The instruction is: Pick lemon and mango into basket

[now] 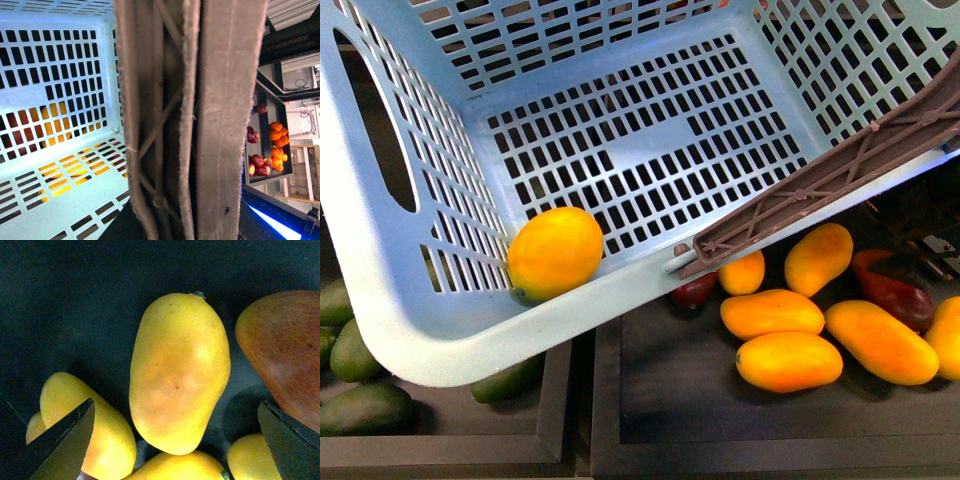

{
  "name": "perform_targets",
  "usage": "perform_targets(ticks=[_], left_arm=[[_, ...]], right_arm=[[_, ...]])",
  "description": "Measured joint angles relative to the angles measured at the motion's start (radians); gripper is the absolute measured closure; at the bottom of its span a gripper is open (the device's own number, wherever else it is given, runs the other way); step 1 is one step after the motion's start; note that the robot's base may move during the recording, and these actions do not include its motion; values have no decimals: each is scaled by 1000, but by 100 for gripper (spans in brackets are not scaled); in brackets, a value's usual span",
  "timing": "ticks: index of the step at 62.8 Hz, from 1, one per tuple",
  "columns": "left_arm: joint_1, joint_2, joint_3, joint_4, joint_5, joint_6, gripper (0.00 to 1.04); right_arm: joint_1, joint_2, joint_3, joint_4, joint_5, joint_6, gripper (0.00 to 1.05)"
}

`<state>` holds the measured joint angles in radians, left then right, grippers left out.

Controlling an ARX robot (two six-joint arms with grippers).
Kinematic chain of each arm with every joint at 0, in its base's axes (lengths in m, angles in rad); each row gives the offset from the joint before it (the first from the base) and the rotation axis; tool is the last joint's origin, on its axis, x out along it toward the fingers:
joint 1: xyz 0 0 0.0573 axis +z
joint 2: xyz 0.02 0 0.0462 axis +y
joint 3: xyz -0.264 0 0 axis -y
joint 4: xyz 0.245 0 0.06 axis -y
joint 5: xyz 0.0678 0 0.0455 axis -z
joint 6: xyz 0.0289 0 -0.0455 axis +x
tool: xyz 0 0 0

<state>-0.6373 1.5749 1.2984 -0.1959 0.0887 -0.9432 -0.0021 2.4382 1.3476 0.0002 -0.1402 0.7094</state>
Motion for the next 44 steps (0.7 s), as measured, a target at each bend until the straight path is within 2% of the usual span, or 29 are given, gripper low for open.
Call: perform_targets(ticks=[44], left_arm=[[0,0,0,0,-10,4,87]], right_arm=[[43,183,236,-120,49,9,9]])
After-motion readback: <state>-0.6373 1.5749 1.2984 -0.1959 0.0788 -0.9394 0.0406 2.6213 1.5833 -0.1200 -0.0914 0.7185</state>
